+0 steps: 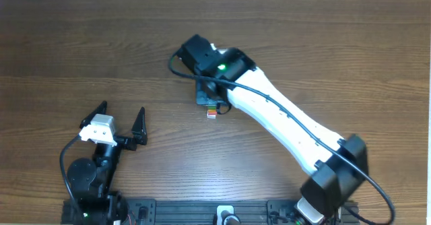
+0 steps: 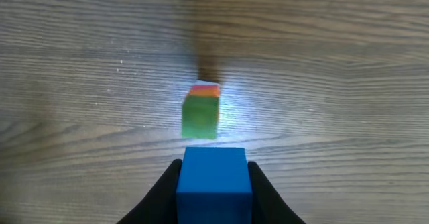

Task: Stack Cubes

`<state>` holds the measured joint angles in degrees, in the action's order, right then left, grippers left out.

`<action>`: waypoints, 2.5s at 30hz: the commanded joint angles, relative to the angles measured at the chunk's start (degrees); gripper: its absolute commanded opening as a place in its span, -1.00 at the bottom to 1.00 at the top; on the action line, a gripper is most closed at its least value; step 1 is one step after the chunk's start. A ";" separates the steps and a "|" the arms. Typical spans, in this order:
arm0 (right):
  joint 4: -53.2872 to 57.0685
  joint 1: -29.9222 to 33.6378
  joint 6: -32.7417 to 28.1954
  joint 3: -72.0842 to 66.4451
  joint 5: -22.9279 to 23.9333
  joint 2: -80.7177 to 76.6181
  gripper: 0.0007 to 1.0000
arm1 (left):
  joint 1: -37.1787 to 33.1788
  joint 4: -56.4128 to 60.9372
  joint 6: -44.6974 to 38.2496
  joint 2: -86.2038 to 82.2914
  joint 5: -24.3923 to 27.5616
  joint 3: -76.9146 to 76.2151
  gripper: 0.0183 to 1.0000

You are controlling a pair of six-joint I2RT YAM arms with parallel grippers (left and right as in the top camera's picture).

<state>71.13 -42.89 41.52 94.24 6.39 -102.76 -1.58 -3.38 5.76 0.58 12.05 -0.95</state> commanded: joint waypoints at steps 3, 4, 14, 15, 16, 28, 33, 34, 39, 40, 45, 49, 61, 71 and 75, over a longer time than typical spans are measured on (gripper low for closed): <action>-0.20 -1.16 3.89 1.29 -0.81 -4.94 -0.77 | -0.09 0.17 -0.85 -0.42 0.55 0.59 1.00; -0.22 -1.18 3.89 1.29 -0.98 -5.20 -0.76 | -0.09 0.17 -0.85 -0.42 0.55 0.59 1.00; -1.46 -1.11 3.87 1.27 -1.22 -7.50 -0.77 | -0.09 0.17 -0.85 -0.42 0.55 0.59 1.00; -1.55 -0.98 3.87 1.27 -1.20 -7.78 -0.78 | -0.09 0.17 -0.85 -0.42 0.55 0.59 1.00; -1.64 -0.94 3.87 1.25 -1.20 -7.91 -0.78 | -0.09 0.17 -0.85 -0.42 0.55 0.59 1.00; -2.12 -0.63 3.87 1.22 -1.20 -8.70 -0.77 | -0.09 0.17 -0.85 -0.42 0.55 0.59 1.00; -2.05 -0.63 3.87 1.22 -1.20 -8.72 -0.76 | -0.09 0.17 -0.85 -0.42 0.55 0.59 1.00; -2.05 -0.61 3.87 1.22 -1.20 -8.72 -0.77 | -0.09 0.17 -0.85 -0.42 0.55 0.59 1.00; -2.03 -0.44 3.87 1.20 -1.20 -8.81 -0.76 | -0.09 0.17 -0.85 -0.42 0.55 0.59 1.00; -2.03 -0.37 3.87 1.16 -1.20 -8.92 -0.75 | -0.09 0.17 -0.85 -0.42 0.55 0.59 1.00; -2.16 -0.04 3.87 0.37 -1.18 -8.92 -0.75 | -0.09 0.17 -0.85 -0.42 0.55 0.59 1.00; -2.19 0.15 3.89 -0.04 -1.18 -8.92 -0.72 | -0.09 0.17 -0.85 -0.42 0.55 0.59 1.00; -2.62 0.15 3.87 -0.20 -1.18 -8.92 -0.27 | -0.09 0.17 -0.85 -0.42 0.55 0.59 1.00; -2.62 0.15 3.87 -0.22 -1.18 -8.92 0.32 | -0.09 0.17 -0.85 -0.42 0.55 0.59 1.00; -3.13 0.33 3.82 -0.20 -1.18 -8.90 0.98 | -0.09 0.17 -0.85 -0.42 0.55 0.59 1.00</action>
<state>68.53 -43.07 44.73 94.39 4.99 -110.87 -1.58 -3.40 5.74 0.58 12.05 -0.95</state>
